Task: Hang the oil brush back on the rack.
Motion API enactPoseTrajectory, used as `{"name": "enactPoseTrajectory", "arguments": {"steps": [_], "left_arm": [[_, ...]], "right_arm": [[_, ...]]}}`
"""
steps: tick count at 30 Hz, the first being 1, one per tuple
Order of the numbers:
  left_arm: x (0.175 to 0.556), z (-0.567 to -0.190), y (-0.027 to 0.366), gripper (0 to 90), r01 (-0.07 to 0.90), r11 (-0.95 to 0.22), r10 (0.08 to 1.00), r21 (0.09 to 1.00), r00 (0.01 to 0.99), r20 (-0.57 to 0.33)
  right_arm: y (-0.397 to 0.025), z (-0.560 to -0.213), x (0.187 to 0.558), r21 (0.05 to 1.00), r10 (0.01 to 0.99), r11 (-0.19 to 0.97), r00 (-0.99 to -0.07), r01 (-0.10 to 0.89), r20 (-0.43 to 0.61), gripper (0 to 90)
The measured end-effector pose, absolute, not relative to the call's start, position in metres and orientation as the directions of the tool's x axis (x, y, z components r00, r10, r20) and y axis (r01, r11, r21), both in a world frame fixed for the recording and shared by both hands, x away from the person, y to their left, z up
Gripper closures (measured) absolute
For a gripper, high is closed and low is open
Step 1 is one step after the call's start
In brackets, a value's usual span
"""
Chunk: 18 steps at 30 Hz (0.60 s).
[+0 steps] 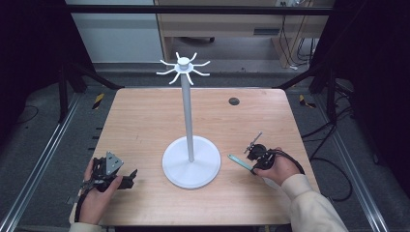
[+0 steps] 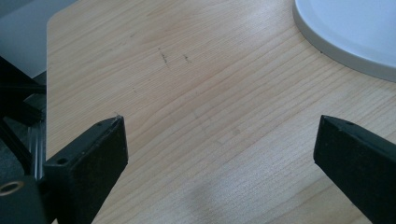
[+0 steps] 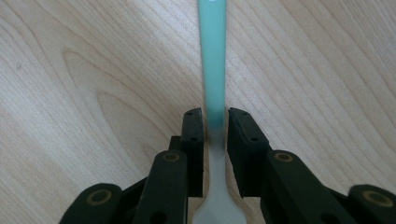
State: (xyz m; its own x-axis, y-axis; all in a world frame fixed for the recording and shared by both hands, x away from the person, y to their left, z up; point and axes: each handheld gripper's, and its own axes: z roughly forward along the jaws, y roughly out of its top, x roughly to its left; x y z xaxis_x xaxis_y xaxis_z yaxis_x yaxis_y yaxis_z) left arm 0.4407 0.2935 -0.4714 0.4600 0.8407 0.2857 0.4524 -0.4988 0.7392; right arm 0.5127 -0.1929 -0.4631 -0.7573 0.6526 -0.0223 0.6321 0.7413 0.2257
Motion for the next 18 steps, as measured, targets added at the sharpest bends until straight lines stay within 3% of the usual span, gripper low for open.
{"name": "enactPoseTrajectory", "arguments": {"steps": [18], "left_arm": [[0.4408, -0.4719, 0.2930, 2.5, 0.451, -0.500, 0.840, 0.739, 0.462, 0.286]], "right_arm": [[-0.1924, -0.4664, 0.5165, 0.207, 0.650, 0.745, -0.760, 0.634, -0.013, 80.9]]}}
